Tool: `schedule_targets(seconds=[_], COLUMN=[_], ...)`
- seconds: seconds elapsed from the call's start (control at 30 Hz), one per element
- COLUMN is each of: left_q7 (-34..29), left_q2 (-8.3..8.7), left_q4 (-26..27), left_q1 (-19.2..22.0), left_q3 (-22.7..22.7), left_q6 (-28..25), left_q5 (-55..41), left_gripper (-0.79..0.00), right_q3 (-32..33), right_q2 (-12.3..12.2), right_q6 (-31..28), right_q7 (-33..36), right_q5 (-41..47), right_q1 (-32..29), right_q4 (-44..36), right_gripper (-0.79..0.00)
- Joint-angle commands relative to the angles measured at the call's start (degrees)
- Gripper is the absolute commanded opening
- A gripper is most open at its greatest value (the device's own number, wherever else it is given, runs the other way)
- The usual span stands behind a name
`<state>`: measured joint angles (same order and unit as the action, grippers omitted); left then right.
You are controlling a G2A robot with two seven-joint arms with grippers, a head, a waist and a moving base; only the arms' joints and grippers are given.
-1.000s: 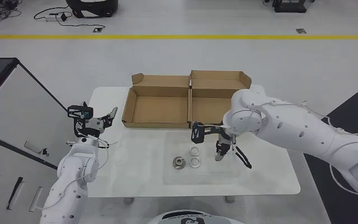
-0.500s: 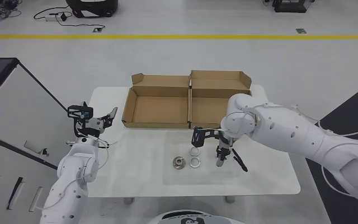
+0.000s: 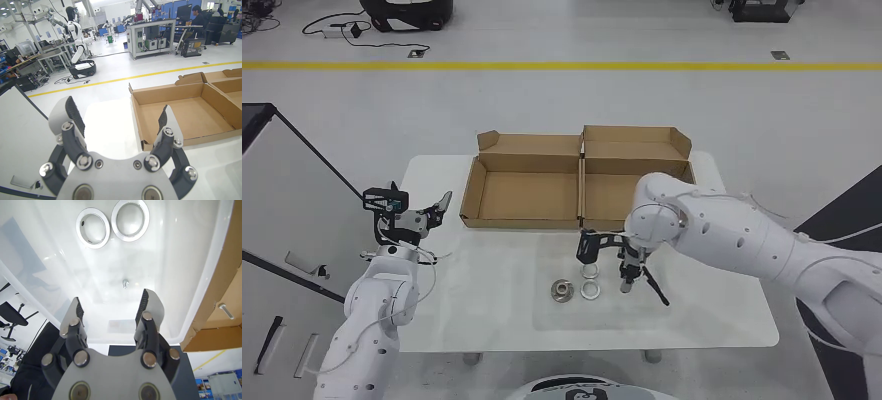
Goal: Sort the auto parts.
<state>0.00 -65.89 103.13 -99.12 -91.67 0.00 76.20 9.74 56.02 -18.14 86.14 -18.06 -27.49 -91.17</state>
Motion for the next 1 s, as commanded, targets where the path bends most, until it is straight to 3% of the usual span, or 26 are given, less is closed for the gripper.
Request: schedule_targets(seconds=[0.0, 0.97], left_q7=[0.00, 0.00], left_q2=[0.00, 0.00], left_q4=[0.00, 0.00], left_q1=[0.00, 0.00], left_q3=[0.00, 0.00], left_q6=[0.00, 0.00], left_q5=[0.00, 0.00], left_gripper=[0.000, 0.000], right_q3=[0.00, 0.00], right_q2=[0.50, 4.25], right_q6=[0.22, 0.46], right_q7=[0.23, 0.46], right_q5=[-0.63, -4.56], right_q1=[-0.57, -3.24], right_q4=[0.92, 9.54], right_gripper=[-0.391, -0.468])
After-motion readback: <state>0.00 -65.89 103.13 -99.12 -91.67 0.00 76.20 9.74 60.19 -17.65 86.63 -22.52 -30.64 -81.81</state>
